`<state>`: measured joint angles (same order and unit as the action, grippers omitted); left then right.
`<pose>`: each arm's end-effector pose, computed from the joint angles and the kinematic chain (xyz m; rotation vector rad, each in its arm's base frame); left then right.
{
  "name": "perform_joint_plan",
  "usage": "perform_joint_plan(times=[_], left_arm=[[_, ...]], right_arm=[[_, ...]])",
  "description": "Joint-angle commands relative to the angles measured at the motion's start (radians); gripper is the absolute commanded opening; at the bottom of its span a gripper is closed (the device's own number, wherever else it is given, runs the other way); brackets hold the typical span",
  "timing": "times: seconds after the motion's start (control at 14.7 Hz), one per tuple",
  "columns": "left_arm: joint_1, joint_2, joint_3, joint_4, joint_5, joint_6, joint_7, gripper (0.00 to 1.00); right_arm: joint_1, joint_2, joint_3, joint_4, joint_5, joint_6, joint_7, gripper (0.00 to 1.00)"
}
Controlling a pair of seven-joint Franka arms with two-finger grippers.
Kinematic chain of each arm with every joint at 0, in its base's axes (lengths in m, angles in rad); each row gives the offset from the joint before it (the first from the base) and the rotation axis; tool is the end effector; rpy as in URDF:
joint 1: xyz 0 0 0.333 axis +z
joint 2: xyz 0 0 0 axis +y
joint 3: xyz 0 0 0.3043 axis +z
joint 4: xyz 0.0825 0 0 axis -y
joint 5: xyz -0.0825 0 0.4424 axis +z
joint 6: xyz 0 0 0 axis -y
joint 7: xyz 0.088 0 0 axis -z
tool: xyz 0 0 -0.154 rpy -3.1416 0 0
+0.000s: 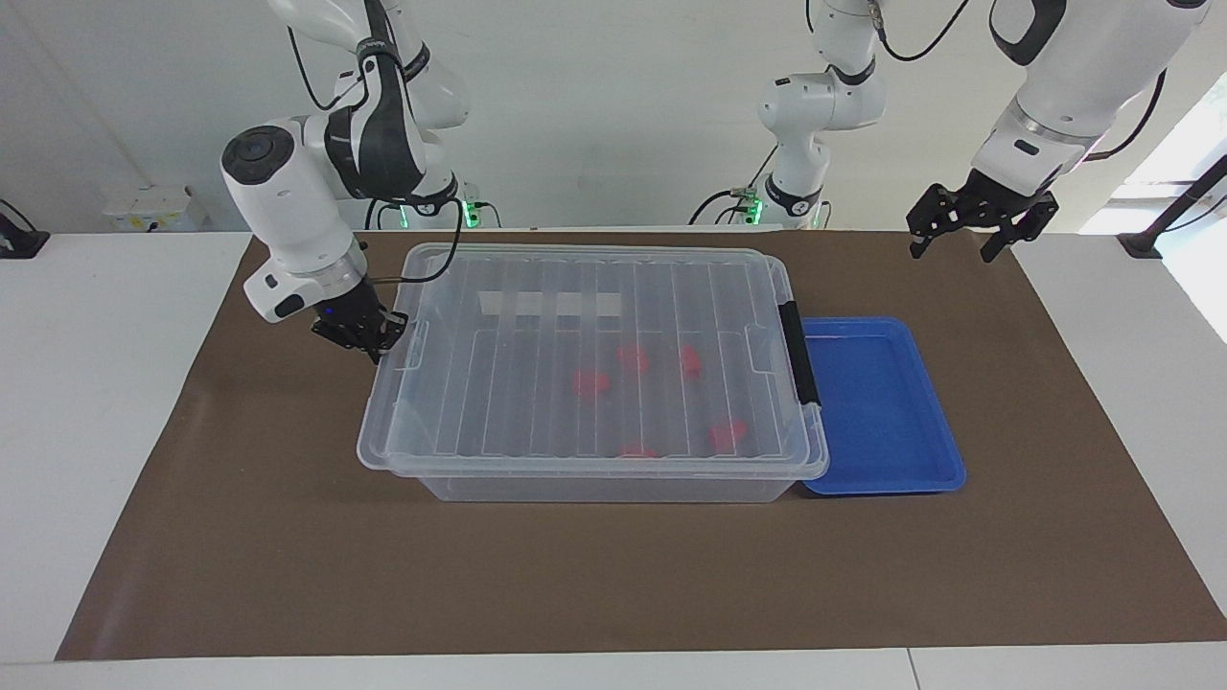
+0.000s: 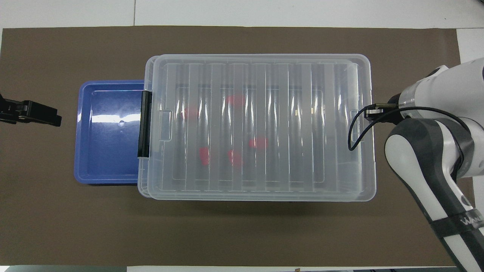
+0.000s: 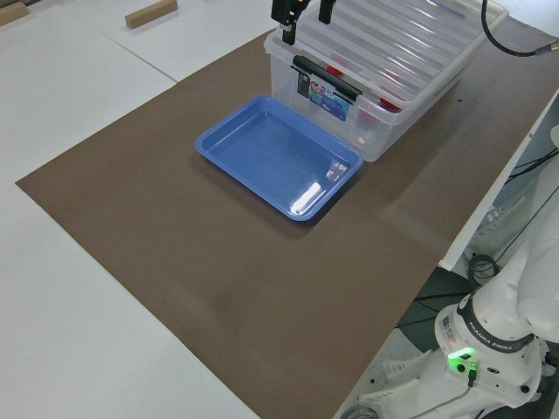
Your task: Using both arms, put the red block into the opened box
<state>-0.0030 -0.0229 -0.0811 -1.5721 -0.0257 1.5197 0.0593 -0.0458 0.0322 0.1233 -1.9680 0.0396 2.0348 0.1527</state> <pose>0.5970 -0.0548 0.5746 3.1097 -0.2247 -0.0466 0.6200 0.0518 0.3747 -3.0945 0.1431 -0.0465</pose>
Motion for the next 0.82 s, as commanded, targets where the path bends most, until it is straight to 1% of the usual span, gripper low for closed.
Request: perform_joint_plan(times=[0.0, 0.34, 0.61, 0.68, 0.75], left_arm=[[0.005, -0.012, 0.0, -0.009, 0.015, -0.01, 0.008, 1.0], [0.005, -0.012, 0.0, -0.009, 0.015, -0.01, 0.008, 1.0], [0.005, -0.012, 0.0, -0.009, 0.015, -0.01, 0.008, 1.0], [0.005, -0.012, 0.0, -0.009, 0.015, -0.01, 0.008, 1.0], [0.005, -0.012, 0.0, -0.009, 0.015, -0.01, 0.008, 1.0]], right_arm=[[-0.008, -0.006, 0.027, -0.038, 0.019, 0.039, 0.034, 0.0], [-0.008, -0.005, 0.027, -0.034, 0.019, 0.028, 0.028, 0.0], [-0.006, 0.012, 0.024, 0.032, 0.014, -0.068, -0.005, 0.0], [-0.008, 0.015, 0.018, 0.056, 0.01, -0.1, -0.034, 0.08], [-0.008, 0.017, 0.013, 0.079, 0.003, -0.131, -0.053, 0.21]])
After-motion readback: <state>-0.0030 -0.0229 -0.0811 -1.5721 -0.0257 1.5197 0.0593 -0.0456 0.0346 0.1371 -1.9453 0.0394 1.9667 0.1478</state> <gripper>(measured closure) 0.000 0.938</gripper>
